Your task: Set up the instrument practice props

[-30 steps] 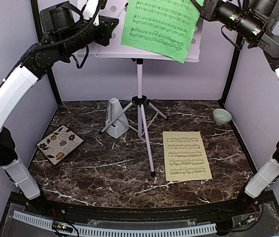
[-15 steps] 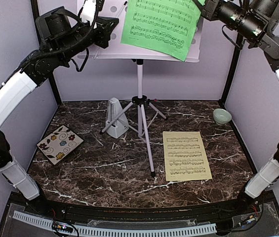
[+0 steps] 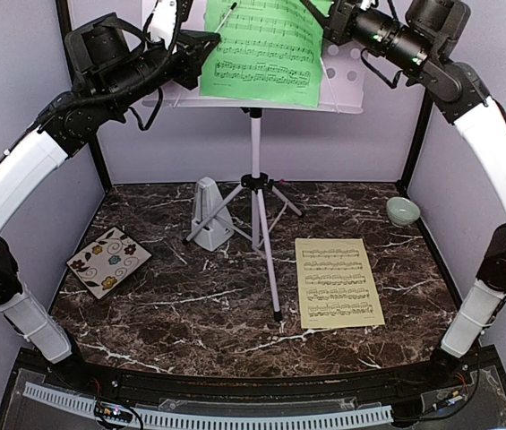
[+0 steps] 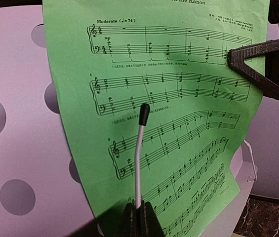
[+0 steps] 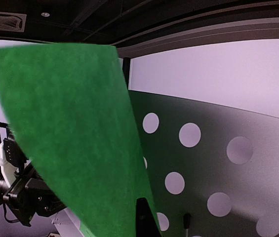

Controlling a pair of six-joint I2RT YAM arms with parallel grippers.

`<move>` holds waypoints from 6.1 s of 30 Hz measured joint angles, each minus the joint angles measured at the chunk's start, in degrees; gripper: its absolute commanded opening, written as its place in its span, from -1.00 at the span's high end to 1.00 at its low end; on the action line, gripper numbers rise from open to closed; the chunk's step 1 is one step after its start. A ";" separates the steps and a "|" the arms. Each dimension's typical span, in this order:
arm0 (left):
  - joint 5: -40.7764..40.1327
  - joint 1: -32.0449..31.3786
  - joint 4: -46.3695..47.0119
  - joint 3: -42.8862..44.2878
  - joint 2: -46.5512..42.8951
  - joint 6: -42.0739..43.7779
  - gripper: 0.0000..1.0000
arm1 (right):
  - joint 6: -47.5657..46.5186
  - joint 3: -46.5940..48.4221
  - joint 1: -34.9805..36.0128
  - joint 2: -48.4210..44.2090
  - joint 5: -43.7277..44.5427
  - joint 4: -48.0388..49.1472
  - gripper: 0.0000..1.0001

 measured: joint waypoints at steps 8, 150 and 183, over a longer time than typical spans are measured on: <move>0.55 0.00 0.00 0.00 0.00 0.26 1.00 | -1.07 3.76 0.90 4.90 -4.02 2.97 1.00; -23.17 -0.04 -11.26 -5.68 -12.37 -13.97 -0.45 | -21.03 -1.73 6.86 2.01 6.54 18.67 -0.69; -8.98 -0.94 -26.03 -53.66 -32.92 -53.92 -0.35 | 19.54 -47.08 0.81 -35.36 29.24 -21.90 -0.96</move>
